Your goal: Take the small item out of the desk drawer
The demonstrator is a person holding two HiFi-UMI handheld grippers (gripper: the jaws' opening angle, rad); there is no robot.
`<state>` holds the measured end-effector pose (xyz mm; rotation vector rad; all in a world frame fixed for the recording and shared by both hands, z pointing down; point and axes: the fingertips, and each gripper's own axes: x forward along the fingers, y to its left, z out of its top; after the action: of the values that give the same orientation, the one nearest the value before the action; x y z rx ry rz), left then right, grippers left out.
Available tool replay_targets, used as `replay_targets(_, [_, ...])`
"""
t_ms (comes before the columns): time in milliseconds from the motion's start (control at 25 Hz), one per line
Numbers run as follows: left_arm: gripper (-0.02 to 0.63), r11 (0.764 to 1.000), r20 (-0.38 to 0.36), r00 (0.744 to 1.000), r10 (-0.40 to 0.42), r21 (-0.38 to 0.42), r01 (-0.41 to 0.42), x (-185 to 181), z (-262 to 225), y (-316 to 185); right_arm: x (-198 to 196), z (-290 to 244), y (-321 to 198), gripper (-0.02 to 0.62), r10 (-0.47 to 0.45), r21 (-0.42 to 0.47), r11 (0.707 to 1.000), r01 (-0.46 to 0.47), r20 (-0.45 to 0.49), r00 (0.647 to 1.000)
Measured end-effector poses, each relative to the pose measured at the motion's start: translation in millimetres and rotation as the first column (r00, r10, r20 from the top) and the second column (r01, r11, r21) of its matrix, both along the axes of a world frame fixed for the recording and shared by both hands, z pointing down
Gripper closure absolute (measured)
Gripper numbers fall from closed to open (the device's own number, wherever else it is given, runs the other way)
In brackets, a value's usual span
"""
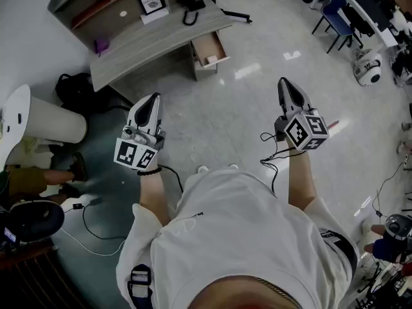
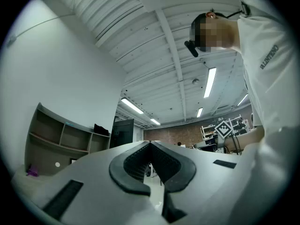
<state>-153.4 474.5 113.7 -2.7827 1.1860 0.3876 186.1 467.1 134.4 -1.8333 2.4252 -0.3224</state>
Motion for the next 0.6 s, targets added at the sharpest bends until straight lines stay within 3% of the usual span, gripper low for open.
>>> replay_targets(600, [0.607, 1.0, 0.003, 1.0, 0.004, 0.014, -0.004, -11.2, -7.2, 6.2, -12.5, -2.6, 4.9, 0.597, -0.01, 0.011, 1.0, 0.01, 0.028, 1.0])
